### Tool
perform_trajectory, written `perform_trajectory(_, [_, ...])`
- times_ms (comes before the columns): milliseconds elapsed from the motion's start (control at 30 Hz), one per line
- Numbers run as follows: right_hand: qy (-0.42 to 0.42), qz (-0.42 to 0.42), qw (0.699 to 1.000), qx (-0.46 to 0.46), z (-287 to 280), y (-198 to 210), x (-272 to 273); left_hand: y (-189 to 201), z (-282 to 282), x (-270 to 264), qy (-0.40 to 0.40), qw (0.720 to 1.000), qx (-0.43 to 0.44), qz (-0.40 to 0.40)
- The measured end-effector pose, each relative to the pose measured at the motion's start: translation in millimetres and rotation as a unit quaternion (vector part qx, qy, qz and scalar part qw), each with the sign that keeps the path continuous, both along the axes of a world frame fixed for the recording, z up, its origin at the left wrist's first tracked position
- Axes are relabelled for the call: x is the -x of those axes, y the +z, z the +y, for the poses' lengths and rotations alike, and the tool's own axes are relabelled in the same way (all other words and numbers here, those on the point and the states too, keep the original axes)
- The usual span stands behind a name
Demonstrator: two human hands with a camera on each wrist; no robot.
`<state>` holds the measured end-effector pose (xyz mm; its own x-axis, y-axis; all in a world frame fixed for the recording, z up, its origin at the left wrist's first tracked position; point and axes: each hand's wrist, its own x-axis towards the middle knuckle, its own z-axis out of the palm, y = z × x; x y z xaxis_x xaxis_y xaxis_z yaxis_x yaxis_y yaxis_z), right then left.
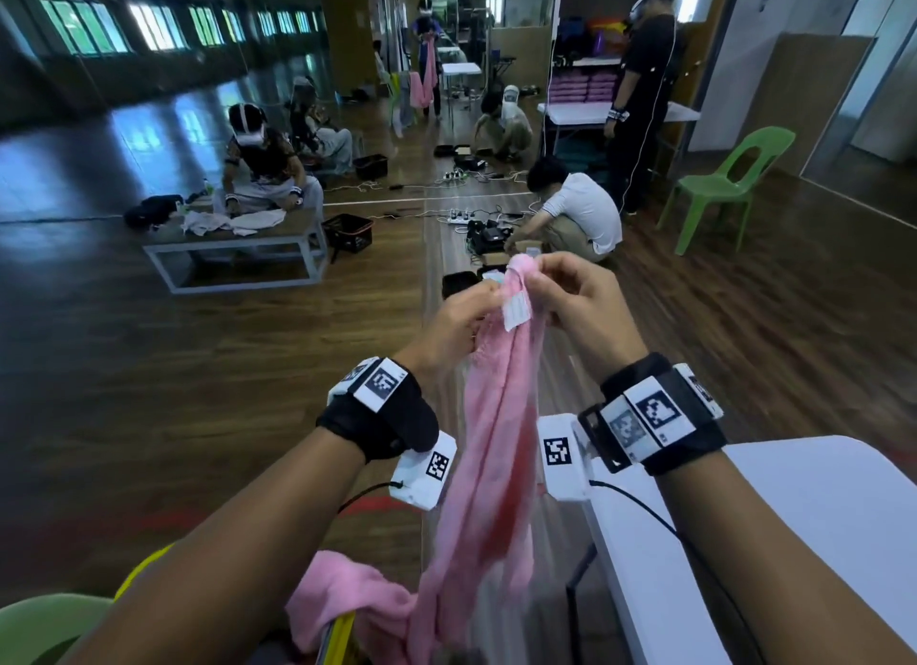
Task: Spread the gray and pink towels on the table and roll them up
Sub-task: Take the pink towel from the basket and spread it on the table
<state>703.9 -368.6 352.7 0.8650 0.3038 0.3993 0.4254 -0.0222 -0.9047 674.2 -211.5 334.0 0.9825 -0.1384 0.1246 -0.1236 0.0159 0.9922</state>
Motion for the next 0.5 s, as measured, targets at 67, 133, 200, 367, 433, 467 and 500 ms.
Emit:
perform_trajectory(67, [0.001, -0.034, 0.999, 0.020, 4.6, -1.5, -1.3, -2.6, -2.5, 2.5, 0.000, 0.999, 0.046, 0.002])
perform_trajectory(133, [0.005, -0.042, 0.999, 0.025, 7.0, -5.3, -4.0, -1.4, 1.0, 1.8, 0.015, 0.993, 0.113, 0.018])
perform_trajectory(200, [0.011, -0.043, 0.998, 0.037, 8.2, -11.4, -4.6, 1.8, 7.3, -0.2, 0.007, 0.991, 0.125, 0.038])
perform_trajectory(367, [0.032, 0.005, 0.999, 0.024, 10.7, -24.6, -3.0, 14.1, 12.7, -2.4, 0.110, 0.986, -0.095, -0.086])
perform_trajectory(433, [0.041, 0.030, 0.998, 0.039, 13.6, -39.0, 3.6, 21.5, 13.9, -2.1, 0.151, 0.973, -0.130, -0.120])
perform_trajectory(467, [0.041, 0.044, 0.997, 0.047, 14.1, -50.3, 9.0, 25.2, 18.6, -5.4, 0.188, 0.966, -0.127, -0.125])
perform_trajectory(500, [0.033, 0.051, 0.997, 0.049, 13.4, -62.8, 14.1, 29.9, 26.2, -8.8, 0.231, 0.957, -0.116, -0.129])
